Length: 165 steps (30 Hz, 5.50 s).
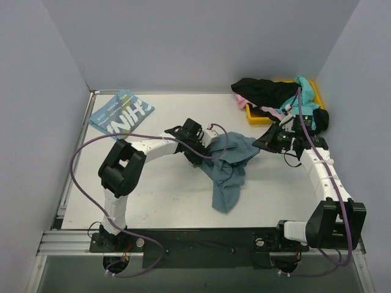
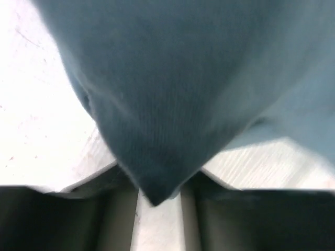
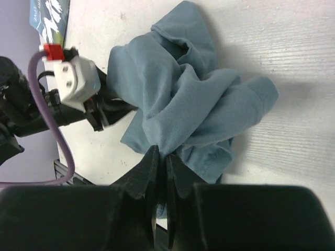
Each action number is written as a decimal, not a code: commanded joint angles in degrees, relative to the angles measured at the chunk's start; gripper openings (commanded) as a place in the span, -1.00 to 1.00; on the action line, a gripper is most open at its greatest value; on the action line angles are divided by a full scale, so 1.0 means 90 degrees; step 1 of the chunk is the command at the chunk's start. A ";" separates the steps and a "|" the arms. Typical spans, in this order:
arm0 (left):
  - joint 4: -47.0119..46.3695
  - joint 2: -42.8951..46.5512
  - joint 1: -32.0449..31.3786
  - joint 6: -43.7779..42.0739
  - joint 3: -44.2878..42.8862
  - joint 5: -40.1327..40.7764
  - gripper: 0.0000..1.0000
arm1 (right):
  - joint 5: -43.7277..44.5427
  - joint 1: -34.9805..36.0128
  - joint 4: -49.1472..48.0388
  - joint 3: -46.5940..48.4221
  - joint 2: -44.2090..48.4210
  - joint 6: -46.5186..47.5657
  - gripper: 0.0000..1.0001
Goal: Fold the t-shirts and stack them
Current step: Move the tshirt to the center of the board, then flatten out the tshirt
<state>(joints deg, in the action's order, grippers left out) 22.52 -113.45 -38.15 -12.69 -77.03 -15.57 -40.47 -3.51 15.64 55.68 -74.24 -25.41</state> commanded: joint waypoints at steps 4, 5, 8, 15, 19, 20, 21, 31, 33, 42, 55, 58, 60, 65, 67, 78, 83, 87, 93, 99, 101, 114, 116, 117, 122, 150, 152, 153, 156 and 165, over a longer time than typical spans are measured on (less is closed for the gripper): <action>0.1158 -0.0160 0.0097 -0.0336 -0.1371 0.0332 -1.00 | 0.0073 -0.0654 0.0254 0.0774 0.0680 -0.0184 -1.00; 0.1333 0.0170 0.0214 -0.0425 -0.1595 0.0624 -1.00 | -0.0063 -0.0945 0.0264 0.1134 0.0690 -0.0281 -1.00; 0.1384 0.1002 0.1052 -0.0757 -0.1947 0.0812 -1.00 | -0.0308 -0.1454 0.0255 0.2111 0.0583 -0.0409 -1.00; 0.2641 0.2651 0.2168 -0.1704 -0.3305 0.0656 -1.00 | -0.0932 -0.1602 0.0401 0.4231 0.0163 -0.0448 -1.00; 0.3111 0.3453 0.2353 -0.2037 -0.3257 0.0909 -1.00 | -0.1128 -0.1583 0.0294 0.4234 0.0572 -0.0400 -1.00; 0.3316 0.3552 0.2403 -0.2057 -0.3296 0.1007 -1.00 | -0.1129 -0.1583 0.0294 0.4108 0.0756 -0.0351 -1.00; 0.3443 0.3688 0.2558 -0.2067 -0.3315 0.1046 -1.00 | -0.1138 -0.1583 0.0294 0.4000 0.0884 -0.0273 -1.00; 0.4548 0.4695 0.2940 -0.1911 -0.3141 0.1037 -1.00 | -0.1782 -0.1252 0.0294 0.3774 0.2066 -0.0223 -1.00; 0.4568 0.4802 0.2960 -0.1920 -0.2751 0.1017 -1.00 | -0.1938 -0.1125 0.0294 0.3852 0.2223 -0.0233 -1.00; 0.2474 0.4434 0.2999 -0.2116 -0.0212 0.0636 -0.70 | -0.0830 -0.0277 -0.0231 0.2293 0.1960 -0.0116 -1.00; 0.2565 0.3315 0.1606 -0.2144 -0.0144 0.0013 0.07 | 0.0326 0.0194 -0.0332 0.2183 -0.1135 -0.0438 -1.00; 0.2683 0.3845 0.0764 -0.2719 0.1230 0.0031 0.07 | 0.0482 0.0185 -0.0283 0.2017 -0.1175 -0.0448 -1.00; 0.2732 0.4050 0.0285 -0.2896 0.1808 0.0254 0.08 | 0.0502 0.0175 -0.0283 0.1948 -0.1224 -0.0468 -1.00; 0.2362 0.3905 -0.0291 -0.2897 0.2679 0.1007 0.18 | 0.0473 0.0165 -0.0292 0.1782 -0.1273 -0.0497 -1.00; 0.1961 0.3798 -0.0302 -0.2897 0.2934 0.1232 0.22 | 0.0493 0.0175 -0.0292 0.1694 -0.1234 -0.0497 -1.00; 0.2477 0.3337 -0.0331 -0.2838 0.3188 0.0452 0.24 | 0.0570 0.0068 -0.0136 0.1519 -0.0980 -0.0361 -1.00; 0.2595 0.3367 -0.0331 -0.2878 0.3354 0.0207 0.26 | 0.0580 0.0058 -0.0107 0.1440 -0.0883 -0.0331 -1.00; 0.2040 0.3221 -0.0419 -0.2634 0.3588 0.0761 0.26 | 0.0619 0.0058 -0.0058 0.1430 -0.0766 -0.0282 -1.00; 0.1725 0.3103 -0.0409 -0.2477 0.3589 0.2091 -1.00 | 0.0649 -0.0040 0.0040 0.1440 -0.0327 -0.0233 -1.00; 0.2768 0.4574 0.0097 -0.2301 0.2419 0.2843 -1.00 | 0.0590 -0.0206 0.0410 0.1908 0.0648 -0.0185 -1.00; 0.3353 0.4821 0.0651 -0.2360 0.1366 0.2922 -1.00 | 0.0522 -0.0264 0.0508 0.2279 0.1098 -0.0155 -1.00; 0.3689 0.6238 0.1583 -0.3024 -0.4426 0.4142 -1.00 | -0.0200 -0.0294 0.0635 0.5277 0.3071 0.0079 -1.00; 0.3669 0.6258 0.1583 -0.3072 -0.5100 0.4308 -1.00 | -0.0337 -0.0294 0.0655 0.5696 0.3228 0.0069 -1.00; 0.3660 0.6287 0.1583 -0.3092 -0.5489 0.4434 -1.00 | -0.0415 -0.0303 0.0665 0.5959 0.3287 0.0040 -1.00; 0.3474 0.6355 0.1583 -0.3141 -0.6264 0.4562 -1.00 | -0.0621 -0.0372 0.0403 0.6654 0.3532 -0.0378 -1.00; -0.0663 0.3134 0.2881 -0.3483 0.0024 0.2835 -1.00 | -0.0659 -0.0323 -0.2773 0.1838 -0.2105 -0.0058 -1.00; -0.1074 0.2607 0.2872 -0.3512 0.0102 0.2737 -1.00 | -0.0621 -0.0284 -0.2666 0.2541 -0.3160 -0.0058 -1.00; -0.1173 0.2219 0.2882 -0.3512 0.0054 0.2736 -1.00 | -0.0592 -0.0274 -0.2501 0.3104 -0.3477 -0.0038 -1.00; -0.1360 0.1416 0.2940 -0.3522 -0.0307 0.2912 -1.00 | -0.0358 -0.0197 -0.1993 0.4289 -0.4939 0.0098 -1.00; -0.1350 0.0233 0.3233 -0.3658 -0.1235 0.2825 -1.00 | 0.1282 -0.0118 -0.1201 0.6430 -0.6322 0.0362 -0.37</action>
<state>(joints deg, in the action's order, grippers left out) 14.70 -111.11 -10.04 -44.82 -83.53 11.29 -36.51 -4.80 4.19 108.92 -132.38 -24.75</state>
